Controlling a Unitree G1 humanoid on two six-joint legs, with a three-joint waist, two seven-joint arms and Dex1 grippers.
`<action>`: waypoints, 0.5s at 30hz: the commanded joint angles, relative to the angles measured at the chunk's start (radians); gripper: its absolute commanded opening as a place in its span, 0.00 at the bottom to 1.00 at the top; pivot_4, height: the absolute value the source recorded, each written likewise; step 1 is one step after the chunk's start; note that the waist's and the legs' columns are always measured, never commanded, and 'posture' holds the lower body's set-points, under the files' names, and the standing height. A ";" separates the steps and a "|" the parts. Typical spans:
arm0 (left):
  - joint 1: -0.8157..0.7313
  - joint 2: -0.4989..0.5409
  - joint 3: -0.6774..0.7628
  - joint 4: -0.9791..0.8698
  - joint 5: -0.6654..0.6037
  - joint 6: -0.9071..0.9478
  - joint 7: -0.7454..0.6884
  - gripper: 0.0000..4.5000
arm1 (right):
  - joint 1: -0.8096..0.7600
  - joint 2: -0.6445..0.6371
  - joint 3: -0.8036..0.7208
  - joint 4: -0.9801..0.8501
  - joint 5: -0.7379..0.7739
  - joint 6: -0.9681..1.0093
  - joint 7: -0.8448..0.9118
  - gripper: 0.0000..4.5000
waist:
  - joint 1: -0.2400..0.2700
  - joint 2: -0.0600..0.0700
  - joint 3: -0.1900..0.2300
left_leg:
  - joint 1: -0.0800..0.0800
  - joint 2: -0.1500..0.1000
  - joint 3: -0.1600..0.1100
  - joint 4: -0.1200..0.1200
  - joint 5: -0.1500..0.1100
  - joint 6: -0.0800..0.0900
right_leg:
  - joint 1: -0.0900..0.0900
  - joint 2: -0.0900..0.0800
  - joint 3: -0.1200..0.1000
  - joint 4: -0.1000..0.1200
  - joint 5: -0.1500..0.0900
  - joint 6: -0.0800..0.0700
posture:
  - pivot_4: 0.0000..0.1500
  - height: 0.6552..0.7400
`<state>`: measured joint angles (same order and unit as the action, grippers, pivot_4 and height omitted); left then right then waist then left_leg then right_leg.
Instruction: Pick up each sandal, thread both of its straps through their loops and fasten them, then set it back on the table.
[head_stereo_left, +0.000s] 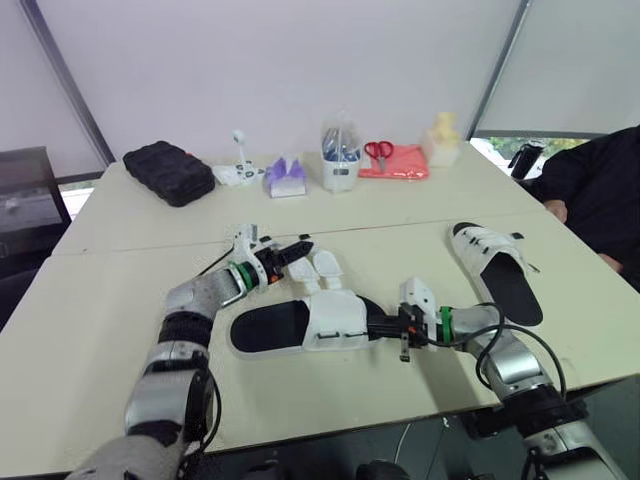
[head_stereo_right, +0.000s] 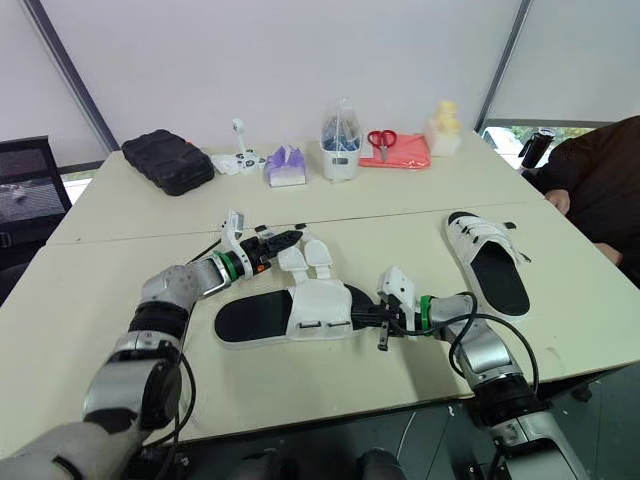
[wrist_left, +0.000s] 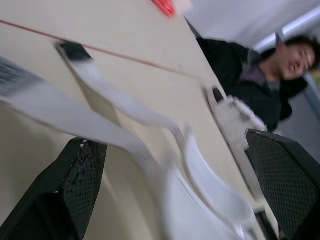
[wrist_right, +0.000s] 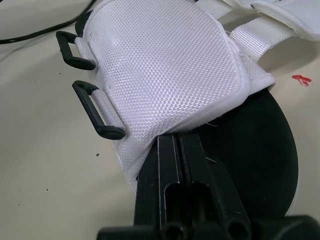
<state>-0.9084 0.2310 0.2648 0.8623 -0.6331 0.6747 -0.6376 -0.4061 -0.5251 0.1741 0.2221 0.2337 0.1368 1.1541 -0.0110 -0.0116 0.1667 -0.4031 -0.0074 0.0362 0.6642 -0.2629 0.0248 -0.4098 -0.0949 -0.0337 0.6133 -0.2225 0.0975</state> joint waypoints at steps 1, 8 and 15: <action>-0.084 0.012 0.062 0.186 0.027 -0.112 0.023 0.94 | 0.007 0.016 0.030 0.018 -0.030 -0.003 -0.005 0.00 | -0.002 0.000 0.000 | 0.000 0.000 0.000 0.000 0.000 0.000 | 0.000 0.000 0.000 0.000 0.000 0.000 | 1.00 1.00; -0.173 0.013 0.104 0.396 0.092 -0.259 0.019 0.24 | 0.018 0.036 0.033 0.004 -0.035 -0.004 -0.027 0.00 | -0.004 -0.001 0.000 | 0.000 0.000 0.000 0.000 0.000 0.000 | 0.000 0.001 -0.001 0.000 0.000 0.000 | 1.00 1.00; -0.193 0.007 0.109 0.424 0.155 -0.346 -0.005 0.01 | 0.035 0.046 0.037 -0.004 -0.040 -0.011 -0.042 0.00 | -0.007 -0.001 0.000 | 0.001 0.001 0.000 0.000 0.000 0.000 | 0.000 0.001 -0.001 0.001 0.000 0.000 | 1.00 1.00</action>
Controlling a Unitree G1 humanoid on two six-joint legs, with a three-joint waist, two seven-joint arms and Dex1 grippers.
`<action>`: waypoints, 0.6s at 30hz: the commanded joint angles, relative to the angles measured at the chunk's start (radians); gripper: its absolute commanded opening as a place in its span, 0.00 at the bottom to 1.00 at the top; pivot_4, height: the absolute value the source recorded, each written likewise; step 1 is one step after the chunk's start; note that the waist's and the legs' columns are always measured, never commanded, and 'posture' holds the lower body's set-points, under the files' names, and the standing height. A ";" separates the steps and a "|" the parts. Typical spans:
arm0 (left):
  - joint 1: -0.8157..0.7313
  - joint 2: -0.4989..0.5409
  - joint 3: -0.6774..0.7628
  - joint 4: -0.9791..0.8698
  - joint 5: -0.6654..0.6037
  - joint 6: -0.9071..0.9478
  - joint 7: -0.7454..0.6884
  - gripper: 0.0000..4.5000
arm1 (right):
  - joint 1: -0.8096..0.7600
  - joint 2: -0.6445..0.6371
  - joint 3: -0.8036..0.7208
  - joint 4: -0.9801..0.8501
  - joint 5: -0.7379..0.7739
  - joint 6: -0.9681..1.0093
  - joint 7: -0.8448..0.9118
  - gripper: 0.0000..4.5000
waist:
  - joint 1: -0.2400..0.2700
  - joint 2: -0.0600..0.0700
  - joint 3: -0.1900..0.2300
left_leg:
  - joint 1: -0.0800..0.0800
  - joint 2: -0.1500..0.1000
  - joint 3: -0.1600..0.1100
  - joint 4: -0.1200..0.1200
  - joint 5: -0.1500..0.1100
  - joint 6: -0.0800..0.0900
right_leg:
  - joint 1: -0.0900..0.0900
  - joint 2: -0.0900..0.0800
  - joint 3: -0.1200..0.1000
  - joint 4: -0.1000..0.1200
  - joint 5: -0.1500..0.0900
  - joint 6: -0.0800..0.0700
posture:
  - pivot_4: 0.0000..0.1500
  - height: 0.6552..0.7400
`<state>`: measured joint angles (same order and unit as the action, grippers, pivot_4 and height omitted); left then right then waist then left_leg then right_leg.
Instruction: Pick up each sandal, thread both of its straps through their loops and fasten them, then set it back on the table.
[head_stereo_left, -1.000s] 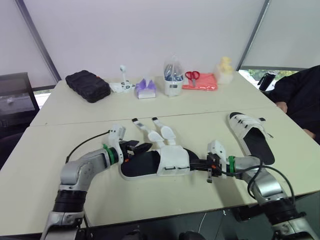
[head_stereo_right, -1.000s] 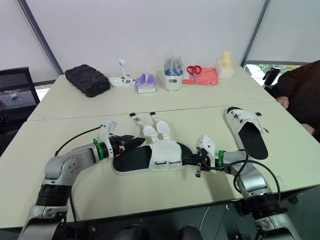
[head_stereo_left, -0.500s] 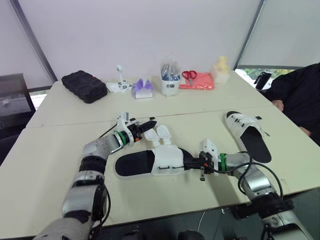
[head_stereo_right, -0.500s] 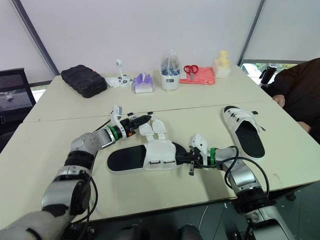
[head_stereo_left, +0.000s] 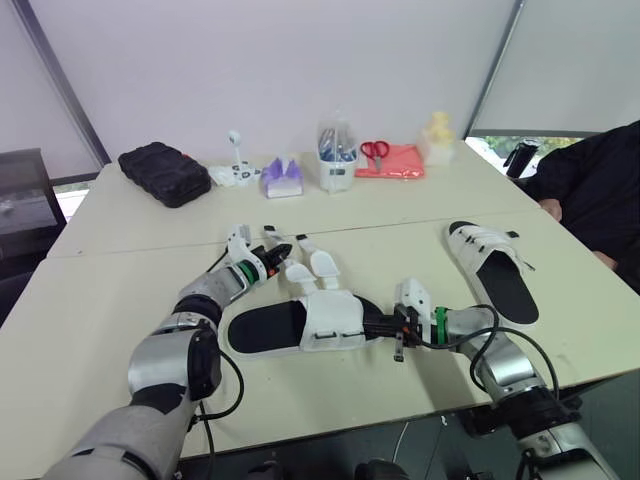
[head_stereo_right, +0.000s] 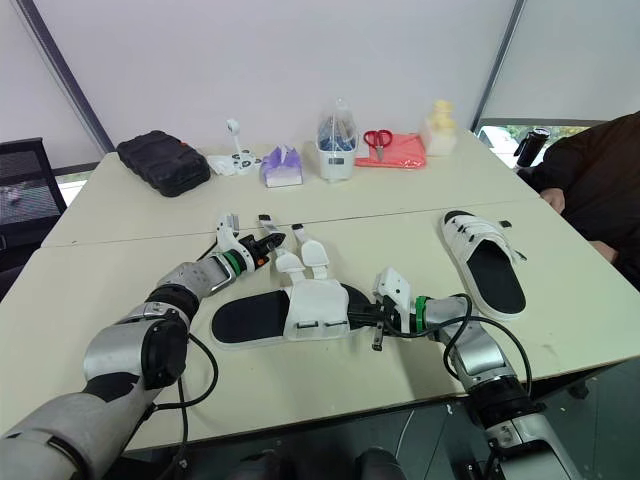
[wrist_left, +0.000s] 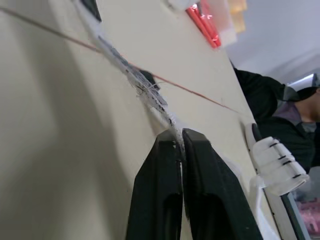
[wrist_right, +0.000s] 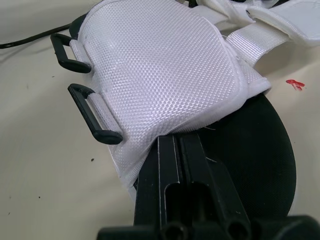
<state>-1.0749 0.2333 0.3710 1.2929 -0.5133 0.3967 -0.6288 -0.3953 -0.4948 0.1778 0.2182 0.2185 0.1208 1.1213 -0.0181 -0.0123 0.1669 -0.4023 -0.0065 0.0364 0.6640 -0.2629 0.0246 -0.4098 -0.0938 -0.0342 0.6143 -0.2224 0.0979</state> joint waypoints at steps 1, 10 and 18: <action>-0.035 0.005 -0.031 -0.026 0.071 -0.115 -0.058 0.01 | 0.027 0.016 0.032 0.000 -0.024 0.003 -0.011 0.00 | 0.000 0.000 0.000 | 0.000 0.000 0.000 0.000 0.000 0.000 | 0.000 0.000 0.000 0.000 0.000 0.000 | 1.00 1.00; 0.139 0.031 -0.424 -0.457 0.410 -0.638 -0.394 0.01 | 0.027 -0.012 0.014 0.025 -0.028 -0.014 -0.003 0.00 | 0.002 0.002 -0.001 | 0.000 0.001 0.001 -0.001 -0.001 -0.004 | 0.000 -0.003 0.002 -0.001 0.000 -0.001 | 1.00 1.00; 0.233 0.275 -0.625 -0.464 1.014 -1.535 0.058 0.01 | 0.009 -0.005 0.021 0.087 -0.044 -0.050 -0.002 0.00 | 0.008 0.002 -0.002 | 0.008 0.001 0.006 -0.012 -0.001 -0.007 | -0.001 -0.007 0.005 -0.003 -0.002 -0.006 | 1.00 1.00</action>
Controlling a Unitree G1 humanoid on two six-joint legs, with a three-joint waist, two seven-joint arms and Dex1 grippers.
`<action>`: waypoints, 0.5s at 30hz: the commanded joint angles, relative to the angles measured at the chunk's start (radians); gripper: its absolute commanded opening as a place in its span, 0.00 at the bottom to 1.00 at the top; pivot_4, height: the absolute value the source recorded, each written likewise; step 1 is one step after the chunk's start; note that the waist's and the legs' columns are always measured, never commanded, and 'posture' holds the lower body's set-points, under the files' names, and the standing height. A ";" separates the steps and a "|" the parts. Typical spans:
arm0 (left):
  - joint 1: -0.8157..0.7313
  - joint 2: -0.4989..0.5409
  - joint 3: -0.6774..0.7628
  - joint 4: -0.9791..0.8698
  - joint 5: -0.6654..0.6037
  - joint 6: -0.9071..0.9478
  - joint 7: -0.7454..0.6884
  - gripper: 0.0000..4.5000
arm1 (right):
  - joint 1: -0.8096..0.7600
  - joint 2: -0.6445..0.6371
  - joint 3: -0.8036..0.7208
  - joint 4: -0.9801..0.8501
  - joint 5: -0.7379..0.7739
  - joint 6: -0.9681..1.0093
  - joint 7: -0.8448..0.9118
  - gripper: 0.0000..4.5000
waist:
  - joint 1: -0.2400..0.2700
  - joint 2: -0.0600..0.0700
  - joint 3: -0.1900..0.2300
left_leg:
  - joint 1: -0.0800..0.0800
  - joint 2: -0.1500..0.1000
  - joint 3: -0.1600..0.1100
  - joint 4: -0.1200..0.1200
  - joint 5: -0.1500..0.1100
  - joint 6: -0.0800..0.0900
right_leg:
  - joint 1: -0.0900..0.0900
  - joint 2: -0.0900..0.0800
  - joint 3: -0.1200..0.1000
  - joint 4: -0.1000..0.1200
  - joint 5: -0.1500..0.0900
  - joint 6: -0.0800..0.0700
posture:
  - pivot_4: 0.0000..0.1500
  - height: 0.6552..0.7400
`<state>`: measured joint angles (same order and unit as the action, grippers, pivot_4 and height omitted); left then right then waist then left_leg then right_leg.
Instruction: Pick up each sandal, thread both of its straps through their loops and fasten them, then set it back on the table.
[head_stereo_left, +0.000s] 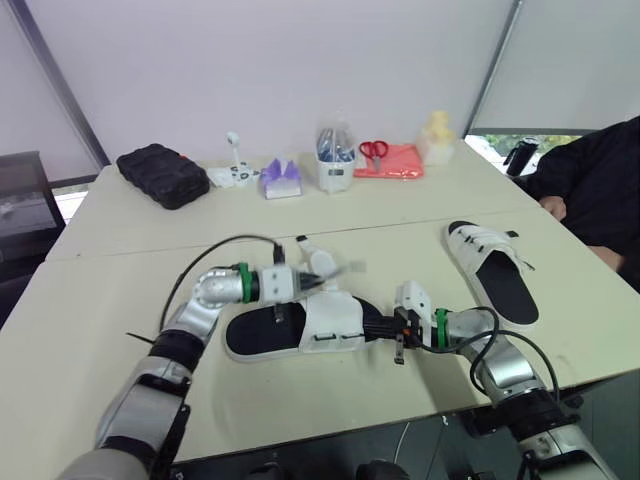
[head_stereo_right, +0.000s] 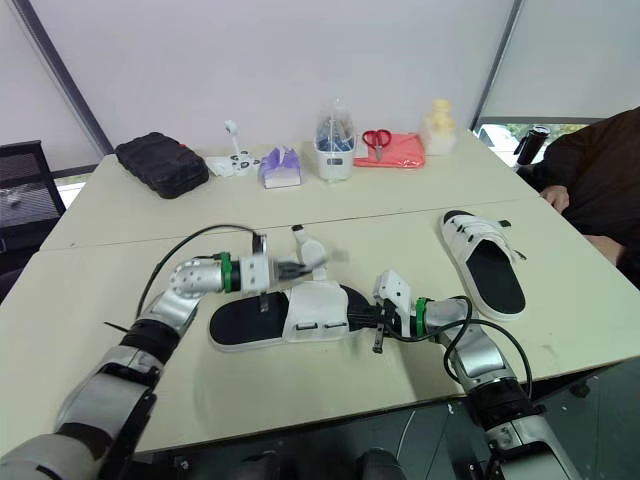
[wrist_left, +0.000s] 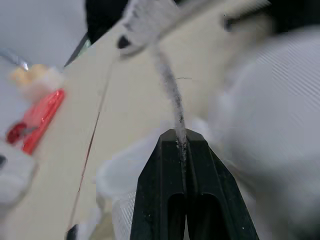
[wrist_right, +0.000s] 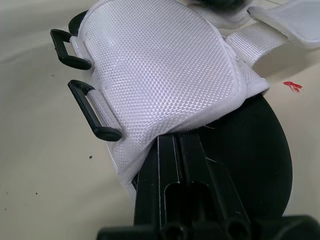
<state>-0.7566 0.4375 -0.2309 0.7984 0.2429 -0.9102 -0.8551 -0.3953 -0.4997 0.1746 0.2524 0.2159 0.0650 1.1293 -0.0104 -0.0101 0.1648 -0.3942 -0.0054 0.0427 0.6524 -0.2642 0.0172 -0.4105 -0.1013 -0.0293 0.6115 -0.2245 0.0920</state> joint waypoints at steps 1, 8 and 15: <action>-0.107 0.093 -0.039 0.055 0.341 -0.262 0.385 0.01 | 0.006 0.003 0.026 0.059 -0.043 0.002 -0.011 0.00 | 0.001 -0.001 0.000 | 0.000 0.000 0.000 0.000 0.000 -0.001 | 0.001 -0.001 0.000 0.000 0.000 0.000 | 1.00 1.00; -0.217 0.179 -0.227 0.070 0.817 -0.240 1.067 0.01 | -0.011 0.011 0.034 0.096 -0.052 -0.020 -0.010 0.00 | -0.003 -0.002 -0.002 | 0.002 0.000 0.006 0.000 0.000 0.001 | 0.001 -0.002 -0.002 0.001 0.002 0.004 | 1.00 1.00; -0.269 0.196 -0.362 0.081 0.960 -0.210 1.389 0.39 | -0.018 0.010 0.040 0.118 -0.054 -0.032 -0.010 0.00 | -0.001 -0.003 -0.002 | 0.003 0.002 0.008 0.000 0.000 0.002 | 0.001 0.002 -0.004 0.002 0.002 0.004 | 1.00 1.00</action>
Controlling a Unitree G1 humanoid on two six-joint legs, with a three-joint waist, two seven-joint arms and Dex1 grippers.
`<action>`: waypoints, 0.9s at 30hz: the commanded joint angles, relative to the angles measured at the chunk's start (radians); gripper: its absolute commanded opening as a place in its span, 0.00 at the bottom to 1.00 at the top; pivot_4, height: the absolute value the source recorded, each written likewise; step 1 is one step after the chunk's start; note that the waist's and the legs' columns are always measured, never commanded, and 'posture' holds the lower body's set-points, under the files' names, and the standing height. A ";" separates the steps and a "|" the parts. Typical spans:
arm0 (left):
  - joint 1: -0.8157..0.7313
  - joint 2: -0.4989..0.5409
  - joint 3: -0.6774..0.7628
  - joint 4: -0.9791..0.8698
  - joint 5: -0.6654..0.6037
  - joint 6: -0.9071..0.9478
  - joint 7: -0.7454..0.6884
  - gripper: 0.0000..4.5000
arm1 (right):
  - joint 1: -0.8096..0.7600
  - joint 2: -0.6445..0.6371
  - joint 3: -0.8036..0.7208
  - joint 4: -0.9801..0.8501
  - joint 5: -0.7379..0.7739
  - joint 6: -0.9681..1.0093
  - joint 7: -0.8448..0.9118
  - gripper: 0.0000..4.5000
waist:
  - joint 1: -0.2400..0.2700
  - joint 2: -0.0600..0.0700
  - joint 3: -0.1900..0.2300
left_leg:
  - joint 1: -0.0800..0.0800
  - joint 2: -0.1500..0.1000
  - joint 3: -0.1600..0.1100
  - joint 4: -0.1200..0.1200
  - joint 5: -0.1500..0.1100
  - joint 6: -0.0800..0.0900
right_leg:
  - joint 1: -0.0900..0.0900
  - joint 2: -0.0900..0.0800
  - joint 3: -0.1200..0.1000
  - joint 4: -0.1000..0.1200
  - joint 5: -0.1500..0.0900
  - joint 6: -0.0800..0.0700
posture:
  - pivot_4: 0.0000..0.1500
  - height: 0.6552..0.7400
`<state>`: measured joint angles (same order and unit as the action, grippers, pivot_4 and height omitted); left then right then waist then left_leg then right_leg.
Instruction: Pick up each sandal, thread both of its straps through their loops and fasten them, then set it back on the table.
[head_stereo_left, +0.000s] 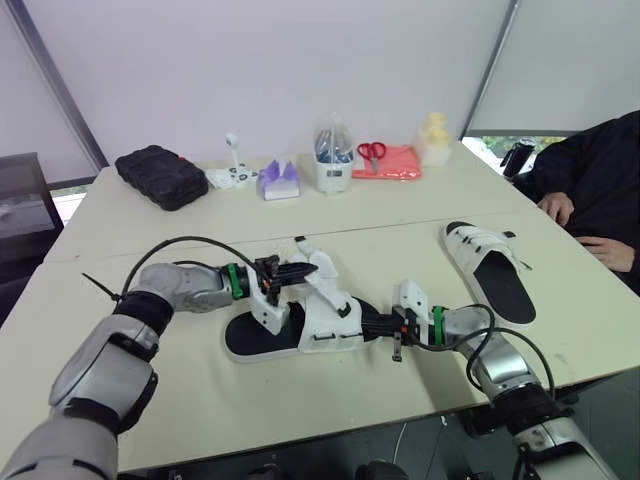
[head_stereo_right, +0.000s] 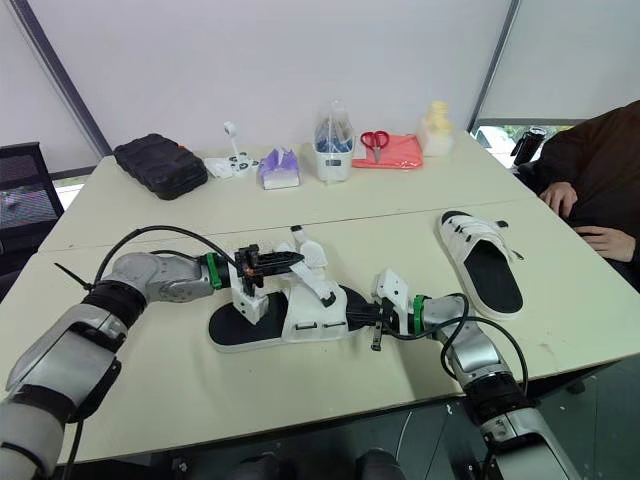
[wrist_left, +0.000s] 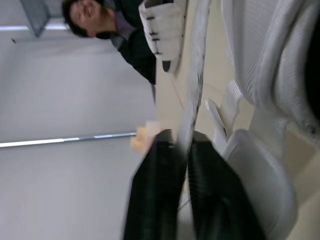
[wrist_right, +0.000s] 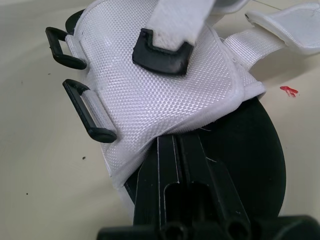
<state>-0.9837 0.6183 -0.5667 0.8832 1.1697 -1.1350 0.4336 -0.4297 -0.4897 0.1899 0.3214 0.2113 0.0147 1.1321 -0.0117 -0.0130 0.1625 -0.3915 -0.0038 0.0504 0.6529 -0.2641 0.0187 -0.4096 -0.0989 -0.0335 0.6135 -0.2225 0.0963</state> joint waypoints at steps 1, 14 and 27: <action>-0.047 0.021 -0.042 0.005 0.043 0.018 0.125 0.52 | 0.016 0.000 0.026 0.053 -0.050 0.016 -0.013 0.00 | 0.000 0.000 0.000 | 0.000 0.000 0.000 0.000 0.000 0.000 | 0.000 0.000 0.000 0.000 0.000 0.000 | 1.00 1.00; 0.100 0.192 0.061 0.027 -0.383 -0.101 -0.088 1.00 | 0.008 -0.004 0.033 0.098 -0.058 -0.012 -0.007 0.00 | -0.002 0.000 0.000 | 0.001 0.001 0.001 0.000 0.000 0.000 | 0.000 0.000 0.000 0.000 0.000 0.000 | 1.00 1.00; 0.556 0.060 0.488 -1.115 -2.434 1.570 -0.587 1.00 | 0.011 0.014 0.045 0.111 -0.050 -0.015 0.005 0.00 | -0.005 -0.001 -0.001 | 0.002 0.001 -0.001 0.001 0.000 -0.001 | 0.002 -0.012 -0.007 0.000 -0.001 -0.004 | 1.00 1.00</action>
<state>-0.4339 0.6814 -0.1351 -0.1455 -1.0727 0.3027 -0.2231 -0.4476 -0.4803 0.2005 0.3775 0.2112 -0.0331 1.1441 -0.0167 -0.0140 0.1613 -0.3891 -0.0031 0.0488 0.6536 -0.2642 0.0181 -0.4071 -0.1109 -0.0408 0.6134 -0.2236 0.0927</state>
